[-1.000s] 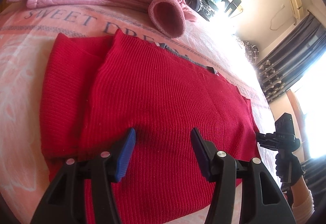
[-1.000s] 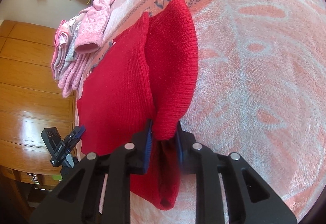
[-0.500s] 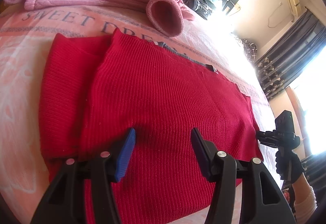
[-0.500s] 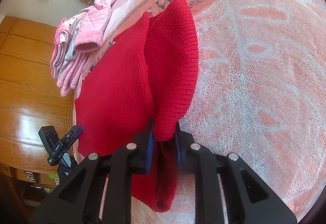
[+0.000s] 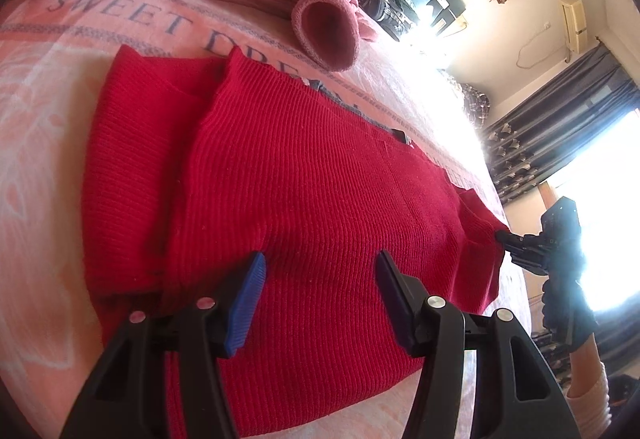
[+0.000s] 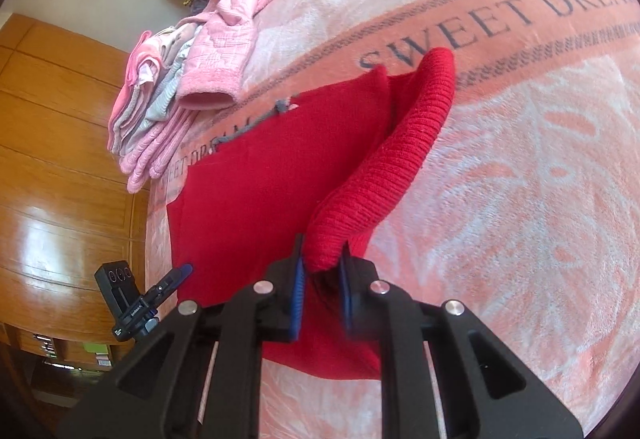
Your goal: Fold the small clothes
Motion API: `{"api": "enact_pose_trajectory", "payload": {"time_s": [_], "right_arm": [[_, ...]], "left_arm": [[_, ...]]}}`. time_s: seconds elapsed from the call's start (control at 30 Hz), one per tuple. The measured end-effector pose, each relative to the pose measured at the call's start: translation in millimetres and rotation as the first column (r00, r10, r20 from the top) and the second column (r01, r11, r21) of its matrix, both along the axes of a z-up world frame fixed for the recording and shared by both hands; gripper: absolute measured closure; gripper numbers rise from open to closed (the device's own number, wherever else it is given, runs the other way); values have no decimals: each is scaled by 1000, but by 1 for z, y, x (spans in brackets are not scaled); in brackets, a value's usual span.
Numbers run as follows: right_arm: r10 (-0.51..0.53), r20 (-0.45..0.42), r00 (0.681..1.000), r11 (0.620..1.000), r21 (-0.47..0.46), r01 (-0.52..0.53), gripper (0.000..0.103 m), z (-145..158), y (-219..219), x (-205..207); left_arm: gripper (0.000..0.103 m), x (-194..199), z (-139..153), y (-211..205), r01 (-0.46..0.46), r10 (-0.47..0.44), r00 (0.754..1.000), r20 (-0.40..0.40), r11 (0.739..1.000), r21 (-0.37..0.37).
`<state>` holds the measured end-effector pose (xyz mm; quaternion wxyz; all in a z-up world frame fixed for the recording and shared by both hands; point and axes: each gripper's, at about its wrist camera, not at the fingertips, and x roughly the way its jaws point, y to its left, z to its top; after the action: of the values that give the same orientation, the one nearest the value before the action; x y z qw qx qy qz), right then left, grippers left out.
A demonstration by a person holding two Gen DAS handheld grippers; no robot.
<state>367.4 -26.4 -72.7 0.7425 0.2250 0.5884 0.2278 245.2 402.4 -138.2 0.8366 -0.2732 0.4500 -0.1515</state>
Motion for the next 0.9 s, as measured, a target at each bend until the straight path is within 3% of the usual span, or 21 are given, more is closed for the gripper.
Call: {"api": "enact_pose_trajectory", "payload": {"time_s": [0.27,0.4,0.47,0.57,0.7,0.83,0.9], "right_arm": [[200,59,978,978,-64,-197,92,39,127,3],[295,47,954,951,-111,-288,92,31,188,-2],[312,8,950,945,-105,-310,85,17,209,-4],[323,-32,946,943,-74,-324,76,5,224,-10],[352,12,936,929,-130,-348,65,19,217,-24],[430,59,901,880,-249,-404,48,31,208,-52],[480,62,875,847,-294,-443,47,28,209,-72]], "left_arm": [[45,-2,-7,8,24,-24,1000,1,999,-40],[45,-3,-11,12,24,-24,1000,1,997,-68],[45,-3,-12,14,23,-23,1000,0,996,-82],[45,-3,-12,16,19,-19,1000,-4,995,-102],[45,-2,-12,18,15,-17,1000,-14,992,-122],[41,-5,-9,30,-38,29,999,-41,974,-222],[40,-6,-3,36,-60,55,998,-27,965,-256]]}}
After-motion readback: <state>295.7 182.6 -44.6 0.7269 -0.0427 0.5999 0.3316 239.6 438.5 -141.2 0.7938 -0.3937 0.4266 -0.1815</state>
